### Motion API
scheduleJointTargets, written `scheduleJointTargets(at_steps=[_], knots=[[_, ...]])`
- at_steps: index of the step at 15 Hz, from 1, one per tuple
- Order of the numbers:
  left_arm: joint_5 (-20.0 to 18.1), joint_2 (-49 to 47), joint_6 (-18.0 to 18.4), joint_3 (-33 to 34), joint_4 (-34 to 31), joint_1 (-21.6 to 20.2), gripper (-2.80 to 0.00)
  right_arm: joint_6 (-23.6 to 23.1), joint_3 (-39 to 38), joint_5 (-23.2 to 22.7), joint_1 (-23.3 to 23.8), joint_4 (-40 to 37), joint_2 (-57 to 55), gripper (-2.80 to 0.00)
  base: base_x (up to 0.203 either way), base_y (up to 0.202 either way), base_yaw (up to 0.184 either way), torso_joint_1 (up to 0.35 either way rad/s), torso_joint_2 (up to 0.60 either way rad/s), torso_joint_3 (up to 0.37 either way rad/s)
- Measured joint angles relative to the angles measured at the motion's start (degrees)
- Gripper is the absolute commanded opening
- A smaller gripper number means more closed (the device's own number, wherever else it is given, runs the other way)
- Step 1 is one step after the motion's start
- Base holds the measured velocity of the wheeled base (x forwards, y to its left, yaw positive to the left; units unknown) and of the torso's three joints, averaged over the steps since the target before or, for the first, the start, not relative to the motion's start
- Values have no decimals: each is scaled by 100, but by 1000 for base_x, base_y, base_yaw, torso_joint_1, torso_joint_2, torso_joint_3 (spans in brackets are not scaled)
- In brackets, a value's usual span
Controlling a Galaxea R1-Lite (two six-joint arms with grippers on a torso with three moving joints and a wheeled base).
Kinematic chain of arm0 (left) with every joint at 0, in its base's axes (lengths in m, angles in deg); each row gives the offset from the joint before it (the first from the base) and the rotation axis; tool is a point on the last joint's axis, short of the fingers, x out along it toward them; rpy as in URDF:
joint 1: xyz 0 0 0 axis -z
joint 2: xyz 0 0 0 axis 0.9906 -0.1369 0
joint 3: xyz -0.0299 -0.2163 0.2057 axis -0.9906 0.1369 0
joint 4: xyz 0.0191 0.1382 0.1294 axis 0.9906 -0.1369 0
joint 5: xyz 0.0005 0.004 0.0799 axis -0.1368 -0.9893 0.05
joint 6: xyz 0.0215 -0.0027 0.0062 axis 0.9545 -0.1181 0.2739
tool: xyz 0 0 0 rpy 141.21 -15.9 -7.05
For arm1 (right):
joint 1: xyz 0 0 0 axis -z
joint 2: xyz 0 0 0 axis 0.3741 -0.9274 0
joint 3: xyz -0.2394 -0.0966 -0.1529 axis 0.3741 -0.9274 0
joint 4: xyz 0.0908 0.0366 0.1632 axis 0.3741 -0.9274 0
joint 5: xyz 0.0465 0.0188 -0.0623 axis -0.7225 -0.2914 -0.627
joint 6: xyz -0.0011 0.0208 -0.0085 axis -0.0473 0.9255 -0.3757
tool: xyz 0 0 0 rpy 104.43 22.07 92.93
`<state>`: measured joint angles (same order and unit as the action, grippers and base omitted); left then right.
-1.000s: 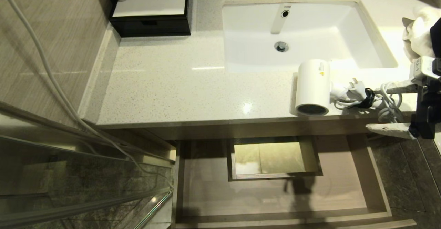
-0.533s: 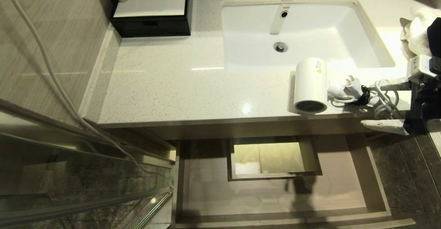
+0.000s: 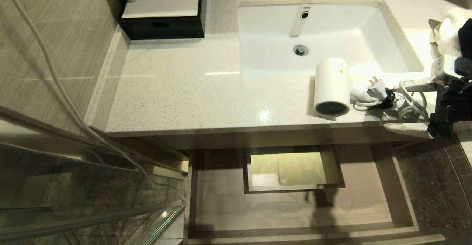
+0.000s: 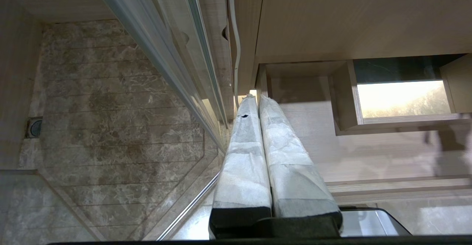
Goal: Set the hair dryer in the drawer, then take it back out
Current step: Pick up the hairdryer
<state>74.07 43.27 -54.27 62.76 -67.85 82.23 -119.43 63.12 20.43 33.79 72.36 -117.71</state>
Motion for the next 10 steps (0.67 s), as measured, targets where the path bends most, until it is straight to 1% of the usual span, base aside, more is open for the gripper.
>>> scheduleJointTargets(at_steps=[3,6,10], knots=[[2,0,2,0,0,-2,-280,-44,6,-27,37,96,53,0,0,0,0,0,0,0],[2,0,0,0,2,1,-280,-323,-72,-171,85,61,161,0,0,0,0,0,0,0],[2,0,0,0,0,0,-280,-372,-294,-212,107,46,315,0,0,0,0,0,0,0]])
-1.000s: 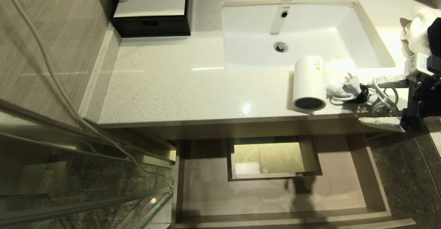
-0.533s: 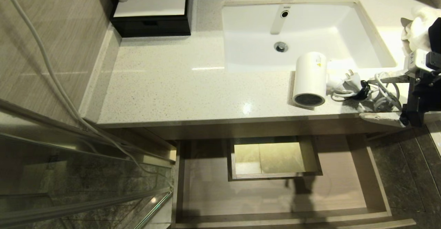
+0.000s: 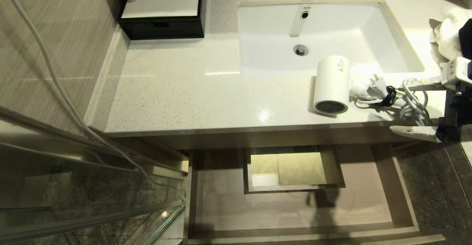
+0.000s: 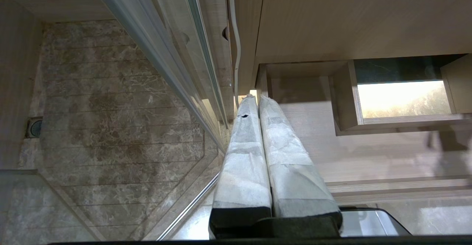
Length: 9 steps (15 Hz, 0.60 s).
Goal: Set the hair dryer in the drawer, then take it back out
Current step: Pick up the hairdryer
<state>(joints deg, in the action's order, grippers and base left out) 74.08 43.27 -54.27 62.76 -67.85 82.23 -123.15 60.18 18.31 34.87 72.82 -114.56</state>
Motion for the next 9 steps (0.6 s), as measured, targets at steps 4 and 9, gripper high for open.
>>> scheduleJointTargets(at_steps=[4,9], knots=[[0,0,0,0,0,0,-280,-2,-237,-5,54,23,271,0,0,0,0,0,0,0],[0,0,-1,0,0,0,-280,6,-521,3,79,17,684,0,0,0,0,0,0,0]])
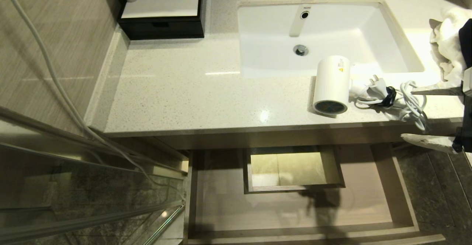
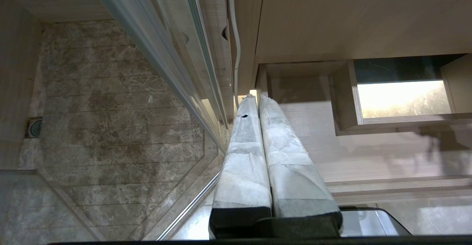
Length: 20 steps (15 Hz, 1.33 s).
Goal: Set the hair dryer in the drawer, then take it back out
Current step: Pick up the hairdryer
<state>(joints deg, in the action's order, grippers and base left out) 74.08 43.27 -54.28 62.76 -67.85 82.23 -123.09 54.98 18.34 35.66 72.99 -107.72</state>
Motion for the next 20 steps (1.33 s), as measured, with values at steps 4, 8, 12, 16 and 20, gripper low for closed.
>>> scheduleJointTargets(at_steps=[4,8,12,16,20], knots=[[0,0,1,0,0,0,-280,-12,-142,8,2,24,293,0,0,0,0,0,0,0],[0,0,1,0,0,0,-280,-12,-285,-7,0,38,490,0,0,0,0,0,0,0],[0,0,1,0,1,0,-280,-34,-253,-112,-7,402,488,0,0,0,0,0,0,0],[0,0,1,0,2,0,-280,-144,-108,-196,-7,775,256,0,0,0,0,0,0,0],[-2,0,0,0,2,0,-280,-395,-54,-311,-7,778,23,0,0,0,0,0,0,0]])
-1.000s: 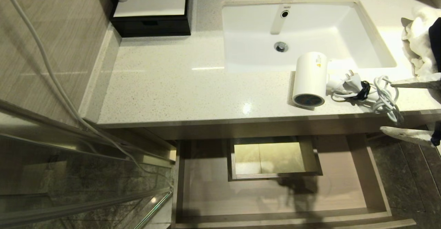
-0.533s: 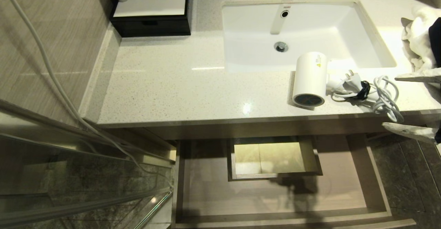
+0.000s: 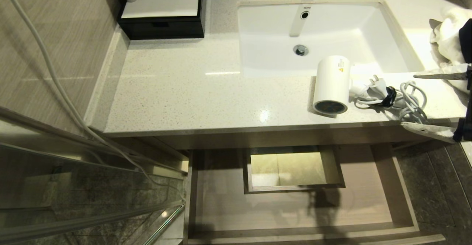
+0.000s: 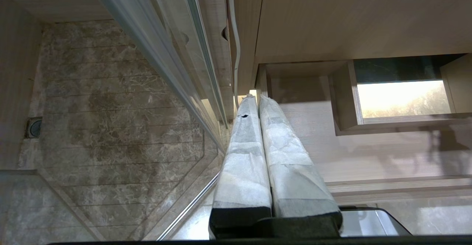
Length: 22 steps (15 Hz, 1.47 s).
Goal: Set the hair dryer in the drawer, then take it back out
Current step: Pick up the hairdryer
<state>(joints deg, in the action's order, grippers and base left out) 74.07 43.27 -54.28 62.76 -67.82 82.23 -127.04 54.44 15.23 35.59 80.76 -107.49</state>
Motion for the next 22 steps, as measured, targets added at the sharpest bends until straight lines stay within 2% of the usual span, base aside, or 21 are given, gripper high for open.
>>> scheduleJointTargets(at_steps=[10,17,21,22], knots=[[2,0,3,0,0,0,-280,-173,589,-318,0,13,-988,0,0,0,0,0,0,0],[2,0,2,0,-1,0,-280,-199,796,-706,13,22,-1652,0,0,0,0,0,0,0],[2,0,3,0,0,0,-280,-184,871,-720,100,38,-1890,0,0,0,0,0,0,0],[2,0,2,0,-1,1,-280,-183,872,-724,122,37,-1931,-280,0,0,0,0,0,0]])
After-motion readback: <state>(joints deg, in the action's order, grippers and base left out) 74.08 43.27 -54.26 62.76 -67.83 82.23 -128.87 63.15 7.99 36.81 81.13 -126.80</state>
